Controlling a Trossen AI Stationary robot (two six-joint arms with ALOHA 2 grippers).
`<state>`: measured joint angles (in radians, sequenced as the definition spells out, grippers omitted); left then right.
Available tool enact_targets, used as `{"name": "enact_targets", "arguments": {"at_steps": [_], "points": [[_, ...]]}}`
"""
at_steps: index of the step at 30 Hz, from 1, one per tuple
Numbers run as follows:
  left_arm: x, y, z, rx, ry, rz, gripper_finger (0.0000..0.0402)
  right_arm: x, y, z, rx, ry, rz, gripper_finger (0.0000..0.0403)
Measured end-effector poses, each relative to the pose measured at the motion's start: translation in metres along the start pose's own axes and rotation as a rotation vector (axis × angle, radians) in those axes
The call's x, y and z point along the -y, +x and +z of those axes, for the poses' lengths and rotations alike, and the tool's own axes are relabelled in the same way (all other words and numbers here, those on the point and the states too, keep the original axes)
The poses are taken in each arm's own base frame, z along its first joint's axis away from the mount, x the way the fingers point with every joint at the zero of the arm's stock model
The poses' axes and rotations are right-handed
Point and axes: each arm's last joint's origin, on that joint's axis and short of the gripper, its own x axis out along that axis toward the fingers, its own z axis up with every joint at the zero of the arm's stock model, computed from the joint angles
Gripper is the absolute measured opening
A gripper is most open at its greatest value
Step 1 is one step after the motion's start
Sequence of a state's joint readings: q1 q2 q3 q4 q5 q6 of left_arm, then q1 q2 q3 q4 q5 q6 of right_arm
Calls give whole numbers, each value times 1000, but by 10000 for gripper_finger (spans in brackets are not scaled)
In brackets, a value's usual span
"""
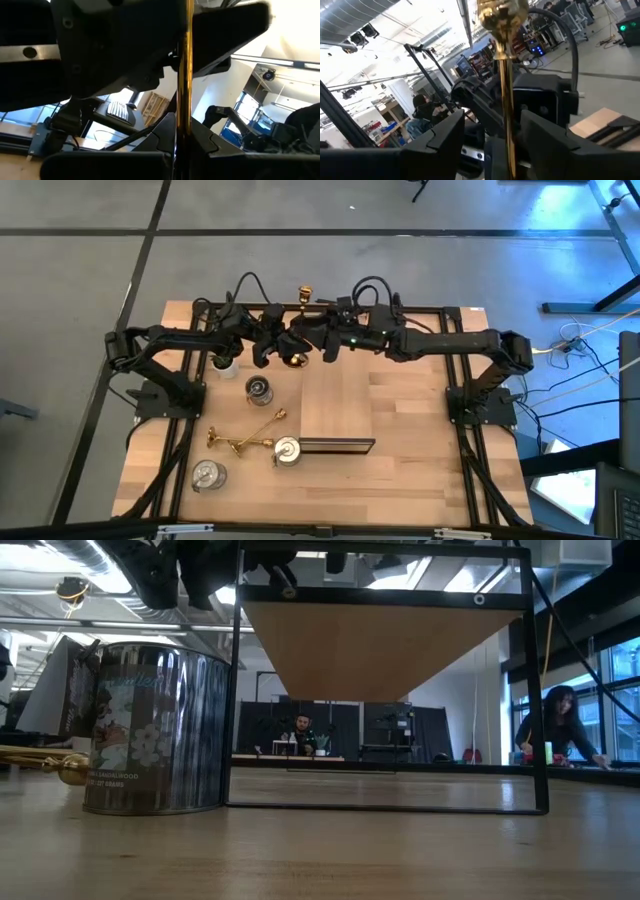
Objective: Pick & Place candle stick holders
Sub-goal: Put the bottom right gold candle holder on the shelf
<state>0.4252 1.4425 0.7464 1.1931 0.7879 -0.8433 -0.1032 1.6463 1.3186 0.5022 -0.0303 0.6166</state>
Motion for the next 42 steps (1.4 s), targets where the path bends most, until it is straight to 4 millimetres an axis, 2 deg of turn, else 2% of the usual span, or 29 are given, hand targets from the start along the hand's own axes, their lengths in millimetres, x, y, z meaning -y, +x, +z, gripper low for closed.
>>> {"name": "enact_targets", "arguments": {"at_steps": [4,13,16,25,32,35,38,42], "points": [[-1,0,-1,-6,-9,7,12,0,0,0,-5,1,-4,160],[-1,0,-1,-8,-11,7,12,3,0,-3,-43,1,-36,42],[-1,0,-1,-9,-25,7,12,3,0,-4,-47,-8,-39,16],[-1,0,-2,-41,-75,-17,23,5,0,-6,-67,34,-53,15],[-7,-12,8,-38,-143,6,79,6,0,-8,-101,41,-61,15],[-11,-19,10,-90,-182,-1,109,7,-1,-10,-118,57,-81,15],[-15,-25,10,-173,-243,-15,139,9,-3,-12,-137,57,-130,15],[-20,-34,14,-199,-264,-6,162,9,-13,-6,-140,34,-260,15]]}}
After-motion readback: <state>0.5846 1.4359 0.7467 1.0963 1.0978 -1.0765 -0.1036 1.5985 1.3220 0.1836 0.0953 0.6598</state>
